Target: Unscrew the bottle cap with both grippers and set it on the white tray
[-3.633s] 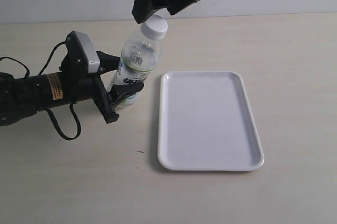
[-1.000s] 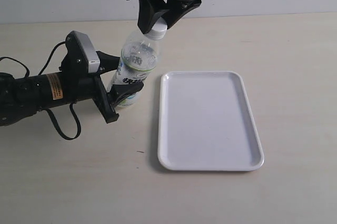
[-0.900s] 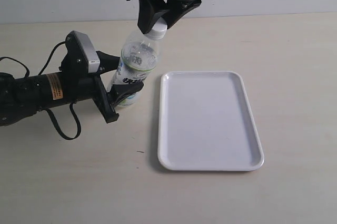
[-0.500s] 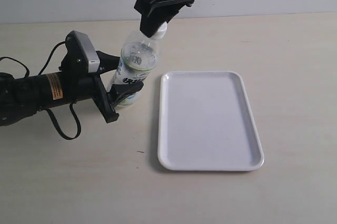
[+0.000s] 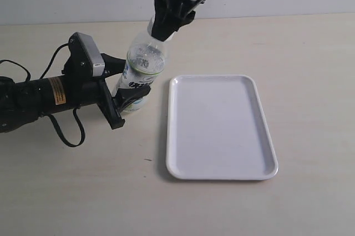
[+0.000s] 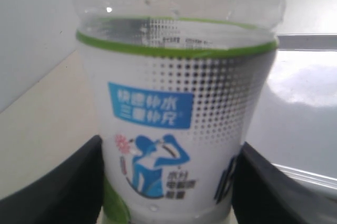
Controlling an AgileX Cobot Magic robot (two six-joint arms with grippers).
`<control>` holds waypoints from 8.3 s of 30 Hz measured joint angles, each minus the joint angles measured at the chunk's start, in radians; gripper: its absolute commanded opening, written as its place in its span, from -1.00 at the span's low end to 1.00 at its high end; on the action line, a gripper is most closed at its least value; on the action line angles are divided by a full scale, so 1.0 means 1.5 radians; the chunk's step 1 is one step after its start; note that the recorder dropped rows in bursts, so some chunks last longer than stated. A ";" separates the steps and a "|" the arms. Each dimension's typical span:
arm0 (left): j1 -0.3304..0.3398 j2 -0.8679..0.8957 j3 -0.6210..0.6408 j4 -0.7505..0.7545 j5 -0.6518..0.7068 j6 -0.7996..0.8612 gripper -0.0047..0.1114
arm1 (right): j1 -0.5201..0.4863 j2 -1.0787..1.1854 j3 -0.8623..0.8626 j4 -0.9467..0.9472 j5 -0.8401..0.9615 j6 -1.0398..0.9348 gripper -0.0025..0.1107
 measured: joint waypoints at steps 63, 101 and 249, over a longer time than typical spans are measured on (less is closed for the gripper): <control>0.000 0.000 0.000 -0.020 0.002 -0.005 -0.92 | 0.000 0.000 0.000 -0.018 -0.038 -0.812 -0.19; 0.000 0.000 0.000 -0.030 -0.002 -0.005 -0.92 | 0.000 0.000 0.000 0.070 -0.131 -0.061 0.35; 0.000 0.000 0.000 -0.031 -0.002 -0.029 -0.92 | 0.000 0.000 -0.001 -0.017 -0.033 -0.154 -0.96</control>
